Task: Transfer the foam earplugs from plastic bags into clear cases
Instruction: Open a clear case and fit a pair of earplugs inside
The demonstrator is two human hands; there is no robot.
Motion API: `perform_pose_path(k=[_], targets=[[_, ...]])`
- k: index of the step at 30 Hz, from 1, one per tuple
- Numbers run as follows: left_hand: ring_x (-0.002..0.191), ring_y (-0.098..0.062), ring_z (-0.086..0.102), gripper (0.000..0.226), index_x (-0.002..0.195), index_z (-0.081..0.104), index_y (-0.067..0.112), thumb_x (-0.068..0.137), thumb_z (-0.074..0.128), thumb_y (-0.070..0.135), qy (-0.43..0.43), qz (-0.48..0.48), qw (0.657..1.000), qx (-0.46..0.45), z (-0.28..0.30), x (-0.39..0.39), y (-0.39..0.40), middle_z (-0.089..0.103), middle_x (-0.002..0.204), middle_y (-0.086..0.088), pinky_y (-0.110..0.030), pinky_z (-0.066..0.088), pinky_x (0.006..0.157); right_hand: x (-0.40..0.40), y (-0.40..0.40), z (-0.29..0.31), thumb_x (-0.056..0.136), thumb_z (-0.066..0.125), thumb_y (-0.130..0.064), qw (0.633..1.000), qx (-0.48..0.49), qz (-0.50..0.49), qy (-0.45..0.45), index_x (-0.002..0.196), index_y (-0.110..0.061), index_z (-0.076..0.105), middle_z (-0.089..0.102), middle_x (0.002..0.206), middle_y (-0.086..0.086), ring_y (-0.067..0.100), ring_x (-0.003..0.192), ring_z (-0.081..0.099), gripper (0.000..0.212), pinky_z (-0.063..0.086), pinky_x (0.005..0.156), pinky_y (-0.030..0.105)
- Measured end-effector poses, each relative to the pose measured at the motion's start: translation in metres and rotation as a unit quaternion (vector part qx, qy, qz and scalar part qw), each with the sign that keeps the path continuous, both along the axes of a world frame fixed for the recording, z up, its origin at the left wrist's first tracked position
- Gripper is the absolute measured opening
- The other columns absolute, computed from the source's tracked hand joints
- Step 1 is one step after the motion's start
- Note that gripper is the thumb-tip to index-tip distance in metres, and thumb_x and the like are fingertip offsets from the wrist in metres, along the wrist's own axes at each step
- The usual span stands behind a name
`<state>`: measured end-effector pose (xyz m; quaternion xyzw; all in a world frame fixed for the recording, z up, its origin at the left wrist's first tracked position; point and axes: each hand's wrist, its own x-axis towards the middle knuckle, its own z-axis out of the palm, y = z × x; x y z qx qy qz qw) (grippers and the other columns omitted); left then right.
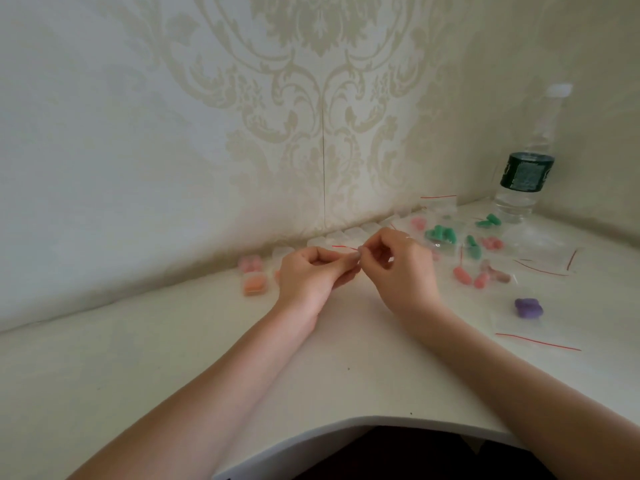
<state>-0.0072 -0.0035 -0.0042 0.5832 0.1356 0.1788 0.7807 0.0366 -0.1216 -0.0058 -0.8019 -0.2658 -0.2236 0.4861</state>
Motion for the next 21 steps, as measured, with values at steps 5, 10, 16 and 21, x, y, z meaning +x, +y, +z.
perform_pose_path(k=[5, 10, 16, 21], targets=[[0.065, -0.014, 0.071, 0.016, 0.066, 0.064, 0.004, 0.072, 0.077, -0.003, 0.016, 0.006, 1.000, 0.001, 0.008, -0.002, -0.004, 0.072, 0.073, -0.006, -0.015, 0.053, 0.061, -0.001, 0.003, -0.006, 0.088, 0.056, -0.011, 0.999, -0.010, -0.001, -0.045, 0.077, -0.011, 0.053, 0.048, 0.066, -0.010, 0.018, 0.067, 0.054, 0.012, 0.051, 0.062, 0.048], [0.072, -0.019, 0.072, 0.020, 0.077, 0.054, 0.006, 0.078, 0.073, 0.001, 0.009, 0.010, 0.999, 0.037, -0.001, -0.002, 0.001, 0.071, 0.083, -0.014, -0.023, 0.057, 0.077, 0.004, -0.001, -0.001, 0.091, 0.056, -0.004, 0.992, -0.085, 0.072, -0.054, 0.107, -0.006, 0.064, 0.057, 0.073, -0.004, 0.017, 0.072, 0.056, 0.018, 0.047, 0.073, 0.033], [0.067, -0.018, 0.071, 0.017, 0.074, 0.056, 0.009, 0.082, 0.071, 0.006, -0.007, 0.022, 0.995, 0.102, -0.004, -0.003, -0.001, 0.072, 0.070, -0.009, -0.030, 0.056, 0.081, 0.005, -0.005, 0.001, 0.088, 0.056, -0.003, 0.984, -0.150, 0.076, -0.055, 0.105, -0.010, 0.067, 0.065, 0.081, 0.002, 0.019, 0.077, 0.058, 0.022, 0.047, 0.073, 0.033], [0.061, -0.019, 0.070, 0.013, 0.080, 0.057, 0.007, 0.089, 0.065, 0.014, -0.039, 0.040, 0.976, 0.210, -0.004, -0.004, -0.001, 0.070, 0.067, -0.010, -0.035, 0.058, 0.072, 0.002, -0.003, 0.001, 0.089, 0.059, -0.006, 0.992, -0.106, 0.065, -0.024, 0.093, -0.007, 0.068, 0.068, 0.077, 0.005, 0.018, 0.071, 0.060, 0.009, 0.046, 0.068, 0.029]])
